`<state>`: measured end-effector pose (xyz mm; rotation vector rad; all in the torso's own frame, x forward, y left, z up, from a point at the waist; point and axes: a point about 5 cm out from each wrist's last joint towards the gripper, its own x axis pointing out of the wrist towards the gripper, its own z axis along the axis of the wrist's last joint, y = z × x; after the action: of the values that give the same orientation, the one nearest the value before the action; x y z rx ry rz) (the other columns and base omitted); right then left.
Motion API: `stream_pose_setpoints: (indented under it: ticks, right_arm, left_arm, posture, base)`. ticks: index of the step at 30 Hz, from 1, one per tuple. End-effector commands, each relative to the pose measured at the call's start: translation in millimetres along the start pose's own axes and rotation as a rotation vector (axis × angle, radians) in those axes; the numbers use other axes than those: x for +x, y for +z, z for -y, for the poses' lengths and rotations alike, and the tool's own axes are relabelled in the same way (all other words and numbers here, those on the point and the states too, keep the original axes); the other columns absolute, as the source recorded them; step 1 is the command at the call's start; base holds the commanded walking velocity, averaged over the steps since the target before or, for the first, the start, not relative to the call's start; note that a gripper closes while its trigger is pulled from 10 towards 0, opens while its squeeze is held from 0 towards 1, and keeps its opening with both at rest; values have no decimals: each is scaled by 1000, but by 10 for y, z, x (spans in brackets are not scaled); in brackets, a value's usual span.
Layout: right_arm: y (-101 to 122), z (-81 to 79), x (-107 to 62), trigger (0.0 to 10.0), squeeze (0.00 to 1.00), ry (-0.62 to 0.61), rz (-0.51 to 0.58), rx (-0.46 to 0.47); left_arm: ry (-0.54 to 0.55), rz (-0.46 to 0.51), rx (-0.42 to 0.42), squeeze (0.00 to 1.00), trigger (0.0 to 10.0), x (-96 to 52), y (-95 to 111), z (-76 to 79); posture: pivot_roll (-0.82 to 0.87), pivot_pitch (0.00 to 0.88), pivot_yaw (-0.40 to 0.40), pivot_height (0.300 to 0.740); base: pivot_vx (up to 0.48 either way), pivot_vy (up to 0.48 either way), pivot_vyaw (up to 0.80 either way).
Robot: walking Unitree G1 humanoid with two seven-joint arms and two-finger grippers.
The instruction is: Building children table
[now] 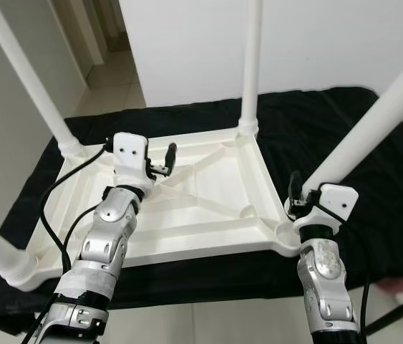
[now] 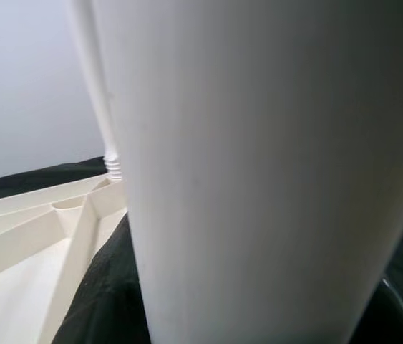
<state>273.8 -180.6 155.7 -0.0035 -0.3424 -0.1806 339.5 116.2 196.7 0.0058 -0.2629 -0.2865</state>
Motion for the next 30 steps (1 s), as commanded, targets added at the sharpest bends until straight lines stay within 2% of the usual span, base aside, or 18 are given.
stream_pose_setpoints:
  ticks: [1, 9, 16, 30]
  right_arm:
    - [57, -38, 3, 10000, 0, 1, 35, 6]
    - [97, -31, 46, 10000, 0, 7, 55, -1]
    - [108, -38, 7, 10000, 0, 23, 49, -7]
    - [125, -80, 42, 10000, 0, 30, 50, -3]
  left_arm:
    - [-119, -20, 14, 0, 10000, -10, -38, 20]
    - [-121, -9, 6, 0, 10000, -30, -37, 86]
    - [-113, -10, 2, 0, 10000, -75, -56, 110]
    - [-126, 0, 17, 0, 10000, -63, -15, 50]
  posture:
    - [-250, 0, 197, 740]
    - [-271, 0, 162, 740]
    - [-262, 0, 131, 740]
    - [-209, 0, 142, 740]
  base:
    - [0, 0, 0]
    - [0, 0, 0]
    - [0, 0, 0]
    - [0, 0, 0]
